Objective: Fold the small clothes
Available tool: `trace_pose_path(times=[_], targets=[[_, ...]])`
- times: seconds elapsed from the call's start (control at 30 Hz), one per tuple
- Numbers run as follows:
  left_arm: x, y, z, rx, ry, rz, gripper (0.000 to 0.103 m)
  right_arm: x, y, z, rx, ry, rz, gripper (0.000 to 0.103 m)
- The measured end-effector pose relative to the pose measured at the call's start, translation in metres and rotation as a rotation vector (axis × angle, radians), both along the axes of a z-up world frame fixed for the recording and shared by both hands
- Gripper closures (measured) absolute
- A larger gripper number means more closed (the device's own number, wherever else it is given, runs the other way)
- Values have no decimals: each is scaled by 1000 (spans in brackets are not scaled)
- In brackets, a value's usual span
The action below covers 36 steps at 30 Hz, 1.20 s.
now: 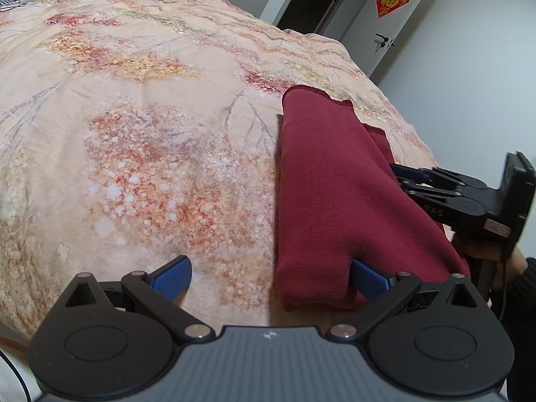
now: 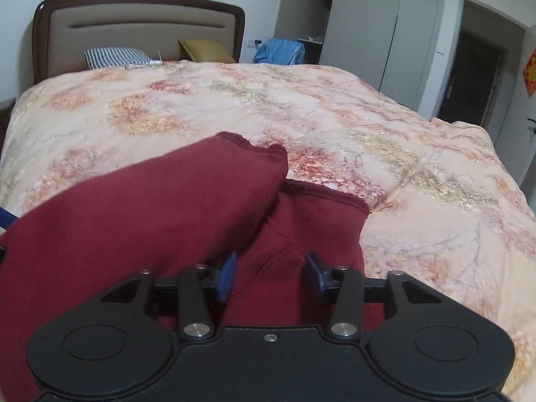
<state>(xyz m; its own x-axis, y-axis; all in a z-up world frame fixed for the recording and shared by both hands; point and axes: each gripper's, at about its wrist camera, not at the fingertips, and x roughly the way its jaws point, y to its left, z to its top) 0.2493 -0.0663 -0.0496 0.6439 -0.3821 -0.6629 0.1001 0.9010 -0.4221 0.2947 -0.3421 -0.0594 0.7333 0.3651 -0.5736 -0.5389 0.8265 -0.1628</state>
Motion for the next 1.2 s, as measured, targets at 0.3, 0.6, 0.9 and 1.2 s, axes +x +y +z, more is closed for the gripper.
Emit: trace_pose_path(times=[0.3, 0.6, 0.9, 1.2], targets=[[1, 0, -2, 1, 0, -5, 0, 6, -1, -3, 5, 16, -3, 99], [-3, -2, 21, -46, -96, 8, 0, 13, -39, 25, 3, -92, -207, 100], [4, -5, -3, -35, -11, 15, 0, -8, -45, 3, 43, -70, -233, 60], [1, -2, -4, -48, -15, 21, 0, -126, -84, 1, 157, -75, -355, 27]])
